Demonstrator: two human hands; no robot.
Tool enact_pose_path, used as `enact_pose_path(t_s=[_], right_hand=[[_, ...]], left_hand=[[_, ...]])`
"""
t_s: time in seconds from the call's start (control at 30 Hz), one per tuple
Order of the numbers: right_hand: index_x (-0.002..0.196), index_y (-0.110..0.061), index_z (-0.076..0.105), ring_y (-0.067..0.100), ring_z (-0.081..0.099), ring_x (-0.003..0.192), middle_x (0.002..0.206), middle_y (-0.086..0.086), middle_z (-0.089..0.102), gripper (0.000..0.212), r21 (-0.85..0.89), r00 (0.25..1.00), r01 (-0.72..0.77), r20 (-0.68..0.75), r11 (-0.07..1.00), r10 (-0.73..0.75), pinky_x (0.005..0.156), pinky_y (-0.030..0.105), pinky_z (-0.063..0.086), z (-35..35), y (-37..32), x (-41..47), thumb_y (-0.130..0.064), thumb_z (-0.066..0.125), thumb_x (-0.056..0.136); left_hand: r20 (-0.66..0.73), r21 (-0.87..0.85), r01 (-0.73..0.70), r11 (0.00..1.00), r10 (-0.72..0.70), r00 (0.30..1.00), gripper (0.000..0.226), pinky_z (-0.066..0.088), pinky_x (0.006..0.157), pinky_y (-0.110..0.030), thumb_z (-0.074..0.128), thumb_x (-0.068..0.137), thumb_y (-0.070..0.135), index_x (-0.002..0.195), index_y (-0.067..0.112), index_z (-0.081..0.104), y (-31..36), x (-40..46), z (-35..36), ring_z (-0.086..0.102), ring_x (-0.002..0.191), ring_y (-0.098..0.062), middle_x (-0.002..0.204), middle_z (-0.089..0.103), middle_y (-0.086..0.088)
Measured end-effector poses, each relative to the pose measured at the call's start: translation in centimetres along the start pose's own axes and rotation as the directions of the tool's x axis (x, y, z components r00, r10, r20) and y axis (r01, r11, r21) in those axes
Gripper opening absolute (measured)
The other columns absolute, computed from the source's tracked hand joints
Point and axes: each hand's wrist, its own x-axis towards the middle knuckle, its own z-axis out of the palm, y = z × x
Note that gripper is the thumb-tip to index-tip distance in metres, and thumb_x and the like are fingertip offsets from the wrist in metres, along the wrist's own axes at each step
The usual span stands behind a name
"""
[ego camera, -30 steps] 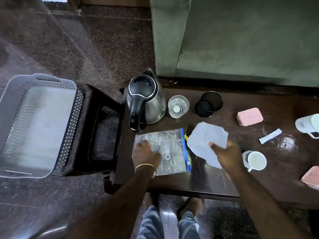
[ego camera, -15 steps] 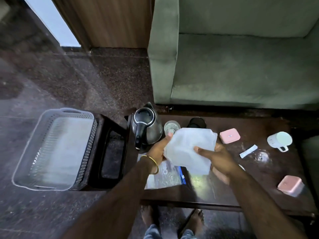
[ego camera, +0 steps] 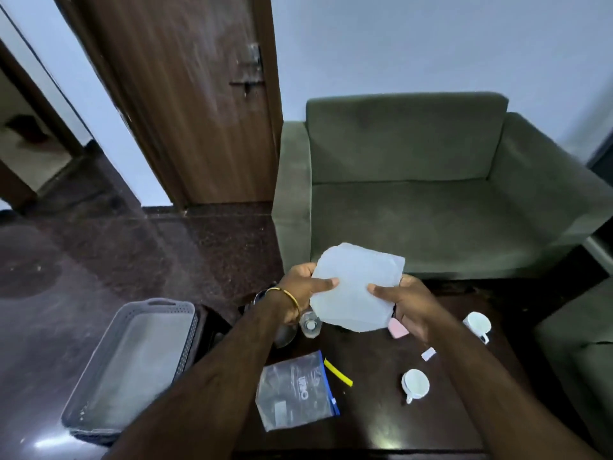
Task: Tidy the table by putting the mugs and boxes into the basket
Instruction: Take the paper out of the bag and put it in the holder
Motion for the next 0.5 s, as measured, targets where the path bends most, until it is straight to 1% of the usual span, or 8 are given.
enact_pose_path(t_s=[0.13,0.2,0.27,0.37,0.43,0.5], right_hand=[[0.126,-0.003,0.061,0.031,0.068,0.112,0.121,0.014,0.071,0.044,-0.012,0.996,0.020,0.085,1.000,-0.019,0.092,0.047,0.057,-1.2,-2.3,-1.0,0.003,0.070,0.083],[0.125,-0.002,0.061,0.031,0.069,0.110,0.119,0.014,0.072,0.042,-0.004,0.997,0.020,0.079,1.000,-0.020,0.088,0.044,0.059,-2.2,-3.3,-1.3,0.001,0.069,0.085],[0.124,0.000,0.061,0.031,0.071,0.106,0.116,0.015,0.073,0.041,-0.018,0.998,0.030,0.047,0.999,-0.029,0.081,0.040,0.061,-3.1,-4.0,-1.5,0.003,0.069,0.084],[0.119,-0.001,0.064,0.030,0.073,0.101,0.112,0.015,0.074,0.041,-0.049,0.998,0.045,0.048,0.998,-0.043,0.073,0.037,0.061,-4.3,-5.1,-1.9,0.003,0.073,0.080],[0.117,-0.004,0.067,0.028,0.074,0.098,0.111,0.014,0.075,0.036,-0.066,0.997,0.035,0.064,0.997,-0.031,0.070,0.035,0.061,-4.9,-5.7,-2.1,-0.002,0.073,0.082],[0.116,-0.004,0.067,0.027,0.074,0.095,0.111,0.014,0.075,0.032,-0.095,0.997,0.024,0.076,0.995,-0.017,0.068,0.035,0.061,-5.6,-6.0,-2.3,-0.002,0.070,0.084]], left_hand=[[-0.042,-0.019,-0.039,0.999,0.038,0.998,0.036,0.058,0.079,-0.041,0.077,0.079,0.007,0.110,-0.004,0.065,2.2,-1.1,2.4,0.070,0.093,-0.033,0.107,0.072,-0.021],[-0.071,-0.039,-0.055,0.998,0.052,0.996,0.036,0.058,0.078,-0.042,0.077,0.078,0.007,0.110,-0.003,0.065,2.8,-1.4,3.5,0.070,0.092,-0.034,0.108,0.071,-0.021],[-0.082,-0.060,-0.066,0.996,0.061,0.995,0.035,0.057,0.078,-0.045,0.077,0.079,0.007,0.109,-0.004,0.065,3.2,-1.5,4.5,0.070,0.091,-0.035,0.107,0.071,-0.022],[-0.098,-0.095,-0.078,0.992,0.069,0.993,0.035,0.057,0.084,-0.047,0.076,0.079,0.005,0.110,-0.006,0.064,3.7,-1.5,5.6,0.069,0.097,-0.038,0.108,0.071,-0.024],[-0.117,-0.107,-0.091,0.990,0.079,0.990,0.034,0.057,0.084,-0.046,0.076,0.079,0.005,0.109,-0.006,0.065,4.0,-1.5,6.5,0.069,0.095,-0.037,0.107,0.071,-0.023],[-0.137,-0.127,-0.094,0.987,0.077,0.988,0.032,0.058,0.081,-0.044,0.074,0.080,0.004,0.109,-0.005,0.064,4.2,-1.4,7.1,0.069,0.092,-0.036,0.106,0.071,-0.023]])
